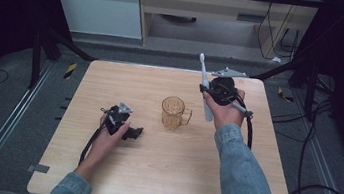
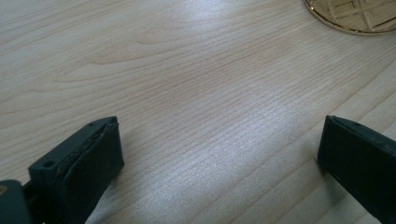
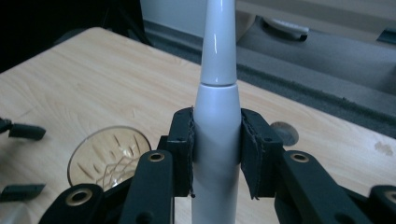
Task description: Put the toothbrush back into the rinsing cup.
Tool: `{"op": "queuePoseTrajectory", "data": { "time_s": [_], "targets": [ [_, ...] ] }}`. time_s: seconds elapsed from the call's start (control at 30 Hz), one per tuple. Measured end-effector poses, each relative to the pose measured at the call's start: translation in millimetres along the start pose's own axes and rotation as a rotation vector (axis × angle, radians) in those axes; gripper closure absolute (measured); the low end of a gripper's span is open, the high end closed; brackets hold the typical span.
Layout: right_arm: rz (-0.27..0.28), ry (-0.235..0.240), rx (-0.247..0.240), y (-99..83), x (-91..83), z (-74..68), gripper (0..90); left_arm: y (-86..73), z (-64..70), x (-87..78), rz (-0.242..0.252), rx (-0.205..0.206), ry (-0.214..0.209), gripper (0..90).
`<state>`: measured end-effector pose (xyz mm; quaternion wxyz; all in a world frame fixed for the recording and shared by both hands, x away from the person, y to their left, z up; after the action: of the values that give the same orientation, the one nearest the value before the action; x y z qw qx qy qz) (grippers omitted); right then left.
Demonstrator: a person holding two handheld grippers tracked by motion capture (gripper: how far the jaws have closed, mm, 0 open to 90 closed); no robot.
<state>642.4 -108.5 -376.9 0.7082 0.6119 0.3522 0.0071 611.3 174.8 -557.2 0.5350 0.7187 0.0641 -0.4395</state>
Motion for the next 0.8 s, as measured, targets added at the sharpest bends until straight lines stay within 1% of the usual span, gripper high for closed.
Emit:
{"op": "queuePoseTrajectory", "data": {
  "time_s": [0.07, 0.2, 0.27, 0.4, 0.43, 0.47, 0.57, 0.67, 0.73, 0.77, 0.8],
  "targets": [
    [0.025, -0.008, 0.009, 4.2, 1.0, -2.0, 67.2, 0.0, -0.1, 0.0, 0.000, 0.000, 0.000, 0.0],
    [0.033, -0.009, 0.009, 6.7, 0.8, -6.9, 67.3, 0.1, -0.3, 0.0, 0.000, 0.003, 0.000, 0.0],
    [0.045, -0.010, 0.002, 10.8, -1.3, -11.6, 67.2, 0.1, -0.3, 0.0, 0.000, 0.003, 0.000, 0.0],
    [0.053, -0.012, -0.004, 15.2, -0.3, -16.2, 67.2, 0.1, -0.3, 0.0, 0.000, 0.003, 0.000, 0.0],
    [0.065, -0.009, -0.002, 19.6, 1.0, -19.7, 67.2, 0.1, -0.4, 0.0, -0.001, 0.003, 0.001, 0.0],
    [0.065, -0.009, -0.002, 19.6, 1.0, -19.7, 67.2, 0.1, -0.4, 0.0, -0.001, 0.004, 0.000, 0.0],
    [0.087, -0.009, 0.000, 28.7, 1.0, -22.5, 67.2, 0.1, -0.4, 0.0, -0.001, 0.003, 0.000, 0.0],
    [0.099, -0.006, -0.004, 39.9, 2.0, -25.9, 67.3, 0.2, -0.5, 0.1, -0.002, 0.003, 0.002, 0.0],
    [0.102, -0.004, -0.001, 42.5, 2.4, -26.8, 67.2, 0.4, -0.8, 0.3, -0.003, 0.002, 0.002, 0.0],
    [0.102, -0.003, -0.013, 47.0, 3.7, -28.5, 67.2, 0.5, -0.9, 0.4, -0.002, 0.002, 0.003, 0.0],
    [0.102, -0.003, -0.013, 47.0, 3.7, -28.5, 67.2, 0.6, -0.7, 0.5, -0.001, 0.000, 0.003, 0.0]
  ]
}}
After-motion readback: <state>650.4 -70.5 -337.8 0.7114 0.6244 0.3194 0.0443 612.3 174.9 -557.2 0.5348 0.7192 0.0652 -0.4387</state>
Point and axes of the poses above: each handheld gripper's, and its own axes: x roughly forward along the jaws, y roughly out of its top, z roughly to its right, the point moved 7 cm from there along x, roughly forward along the jaws, and after that the axes turned 2 degrees about y, right-handed, at the moved point
